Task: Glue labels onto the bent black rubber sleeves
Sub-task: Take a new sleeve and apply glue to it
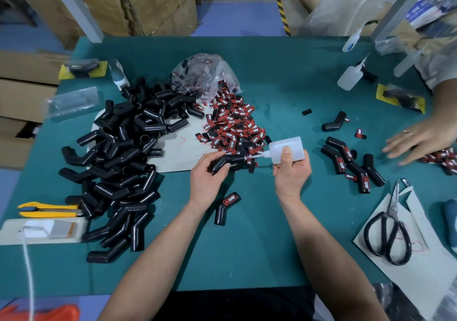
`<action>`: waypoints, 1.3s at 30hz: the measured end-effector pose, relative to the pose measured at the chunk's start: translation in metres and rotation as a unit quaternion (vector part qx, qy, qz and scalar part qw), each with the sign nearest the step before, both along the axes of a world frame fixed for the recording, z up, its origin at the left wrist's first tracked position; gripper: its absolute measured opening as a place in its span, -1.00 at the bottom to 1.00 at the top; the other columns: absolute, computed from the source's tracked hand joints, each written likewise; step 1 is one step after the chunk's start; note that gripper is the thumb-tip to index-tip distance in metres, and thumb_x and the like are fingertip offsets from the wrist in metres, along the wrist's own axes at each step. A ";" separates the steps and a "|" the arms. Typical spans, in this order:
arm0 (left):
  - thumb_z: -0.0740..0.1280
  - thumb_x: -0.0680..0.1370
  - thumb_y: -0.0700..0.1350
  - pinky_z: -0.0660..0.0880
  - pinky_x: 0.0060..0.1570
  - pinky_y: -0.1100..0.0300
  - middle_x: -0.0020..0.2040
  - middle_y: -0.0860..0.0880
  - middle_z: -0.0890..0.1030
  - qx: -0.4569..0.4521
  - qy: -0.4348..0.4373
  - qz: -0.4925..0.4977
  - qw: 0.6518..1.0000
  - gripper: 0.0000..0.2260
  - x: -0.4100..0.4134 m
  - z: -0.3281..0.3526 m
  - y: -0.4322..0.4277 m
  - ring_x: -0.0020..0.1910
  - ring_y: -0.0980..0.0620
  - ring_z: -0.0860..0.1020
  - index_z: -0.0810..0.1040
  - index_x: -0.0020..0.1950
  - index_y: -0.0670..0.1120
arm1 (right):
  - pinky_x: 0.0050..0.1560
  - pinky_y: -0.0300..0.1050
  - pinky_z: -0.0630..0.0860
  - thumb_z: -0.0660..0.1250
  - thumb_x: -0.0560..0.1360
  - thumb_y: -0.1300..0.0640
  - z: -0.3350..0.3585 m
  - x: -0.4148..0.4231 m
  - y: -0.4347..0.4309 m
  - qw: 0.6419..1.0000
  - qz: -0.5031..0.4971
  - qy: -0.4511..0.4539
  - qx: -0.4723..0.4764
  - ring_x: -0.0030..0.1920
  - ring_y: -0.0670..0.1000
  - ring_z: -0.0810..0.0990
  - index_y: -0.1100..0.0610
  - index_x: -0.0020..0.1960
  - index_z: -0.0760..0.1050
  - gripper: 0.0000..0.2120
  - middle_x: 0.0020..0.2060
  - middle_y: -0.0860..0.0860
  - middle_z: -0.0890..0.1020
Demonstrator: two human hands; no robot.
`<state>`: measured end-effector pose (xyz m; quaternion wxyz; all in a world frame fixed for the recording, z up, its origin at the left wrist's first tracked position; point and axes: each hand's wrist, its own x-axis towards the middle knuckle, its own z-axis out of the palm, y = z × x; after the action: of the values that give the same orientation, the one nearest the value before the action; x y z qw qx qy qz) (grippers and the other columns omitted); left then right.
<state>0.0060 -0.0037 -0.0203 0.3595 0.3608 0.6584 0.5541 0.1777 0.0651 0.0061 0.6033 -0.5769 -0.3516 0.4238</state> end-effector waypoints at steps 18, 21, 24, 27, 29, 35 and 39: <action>0.51 0.47 -0.18 0.54 0.32 -0.17 0.12 0.20 0.67 0.012 -0.006 -0.017 1.000 -0.63 0.000 0.001 0.000 0.19 0.02 0.64 0.66 0.05 0.32 | -0.62 -0.25 0.34 0.33 0.51 0.04 -0.003 -0.001 0.001 1.000 0.003 -0.010 -0.003 -0.59 -0.05 0.41 0.08 -0.18 0.37 -0.81 -0.41 0.02 0.47; 0.50 0.45 -0.13 0.53 0.35 -0.08 0.11 0.25 0.67 0.016 -0.003 -0.020 1.000 -0.63 0.000 0.002 0.000 0.20 0.04 0.64 0.65 0.04 0.37 | -0.62 -0.25 0.34 0.34 0.47 -0.06 -0.001 0.000 0.001 1.000 0.004 -0.008 0.003 -0.60 -0.04 0.41 0.08 -0.18 0.37 -0.75 -0.39 0.11 0.48; 0.50 0.44 -0.11 0.53 0.33 0.02 0.10 0.25 0.67 0.028 0.003 -0.022 0.999 -0.64 0.000 0.002 0.001 0.18 0.07 0.64 0.65 0.05 0.37 | -0.62 -0.24 0.33 0.35 0.43 -0.12 -0.001 -0.001 0.001 1.000 0.010 0.001 0.004 -0.60 -0.03 0.40 0.08 -0.19 0.36 -0.70 -0.41 0.09 0.47; 0.49 0.44 -0.09 0.53 0.30 0.10 0.10 0.24 0.67 0.033 0.010 -0.025 0.999 -0.65 0.000 0.001 0.001 0.17 0.08 0.65 0.65 0.05 0.37 | -0.62 -0.24 0.33 0.36 0.42 -0.12 -0.003 -0.002 0.000 1.000 0.013 0.006 0.004 -0.59 -0.03 0.41 0.08 -0.20 0.36 -0.70 -0.43 0.01 0.47; 0.49 0.44 -0.09 0.52 0.29 0.15 0.10 0.24 0.67 0.031 0.009 -0.026 0.999 -0.66 0.000 0.000 0.001 0.17 0.09 0.65 0.65 0.04 0.37 | -0.61 -0.25 0.33 0.36 0.42 -0.13 -0.003 -0.002 0.000 1.000 0.009 0.002 0.001 -0.59 -0.03 0.41 0.07 -0.20 0.37 -0.70 -0.42 0.04 0.47; 0.50 0.45 -0.12 0.53 0.26 0.17 0.09 0.22 0.68 0.034 0.011 -0.024 0.999 -0.65 -0.001 -0.003 0.002 0.16 0.09 0.65 0.65 0.04 0.35 | -0.62 -0.24 0.34 0.35 0.41 -0.15 -0.001 -0.001 0.001 1.000 0.010 0.001 0.002 -0.59 -0.04 0.42 0.07 -0.19 0.37 -0.69 -0.40 0.07 0.47; 0.51 0.46 -0.16 0.54 0.27 0.10 0.09 0.21 0.68 0.030 0.010 -0.026 0.999 -0.63 -0.001 -0.005 0.001 0.16 0.09 0.65 0.65 0.04 0.35 | -0.62 -0.25 0.34 0.36 0.41 -0.15 -0.001 -0.002 -0.001 1.000 0.017 -0.001 0.007 -0.59 -0.05 0.42 0.07 -0.19 0.36 -0.68 -0.41 0.06 0.46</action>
<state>0.0048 -0.0025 -0.0256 0.3564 0.3941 0.6357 0.5599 0.1756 0.0637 0.0053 0.6001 -0.5668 -0.3650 0.4306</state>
